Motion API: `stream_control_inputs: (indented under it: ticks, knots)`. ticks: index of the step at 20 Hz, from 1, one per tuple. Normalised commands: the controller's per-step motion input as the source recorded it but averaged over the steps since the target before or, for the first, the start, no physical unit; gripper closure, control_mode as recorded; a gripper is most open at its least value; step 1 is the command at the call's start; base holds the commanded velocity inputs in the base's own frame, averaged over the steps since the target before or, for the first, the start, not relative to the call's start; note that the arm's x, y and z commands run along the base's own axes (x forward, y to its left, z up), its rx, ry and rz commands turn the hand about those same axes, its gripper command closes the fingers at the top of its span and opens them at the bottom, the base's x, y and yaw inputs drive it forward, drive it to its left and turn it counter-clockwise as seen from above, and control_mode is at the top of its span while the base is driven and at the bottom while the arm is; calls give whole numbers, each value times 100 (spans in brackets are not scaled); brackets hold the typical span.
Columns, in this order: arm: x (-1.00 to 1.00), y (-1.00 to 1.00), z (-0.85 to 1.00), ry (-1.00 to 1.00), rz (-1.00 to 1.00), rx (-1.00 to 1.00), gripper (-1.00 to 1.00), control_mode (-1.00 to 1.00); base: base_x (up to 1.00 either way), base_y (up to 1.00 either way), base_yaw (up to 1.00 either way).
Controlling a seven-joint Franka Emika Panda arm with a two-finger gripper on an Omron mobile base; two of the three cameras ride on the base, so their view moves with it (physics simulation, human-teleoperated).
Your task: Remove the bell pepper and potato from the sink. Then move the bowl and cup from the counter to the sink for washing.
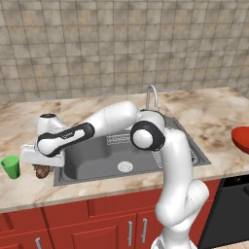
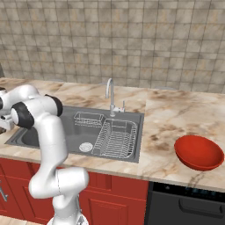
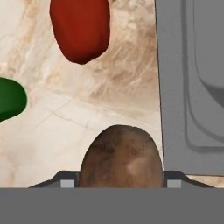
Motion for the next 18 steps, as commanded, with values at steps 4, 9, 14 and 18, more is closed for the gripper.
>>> stream_control_inputs:
  ticks: [4,9,14,18]
  knots:
    - [2,11,-15,0,-6,0,100,-100,0,0,0]
    - [4,8,-17,0,-6,0,100,-100,0,0,0]
    - [5,4,-13,0,-5,0,100,-100,0,0,0]
    - [3,7,-10,0,-5,0,100,-100,0,0,0]
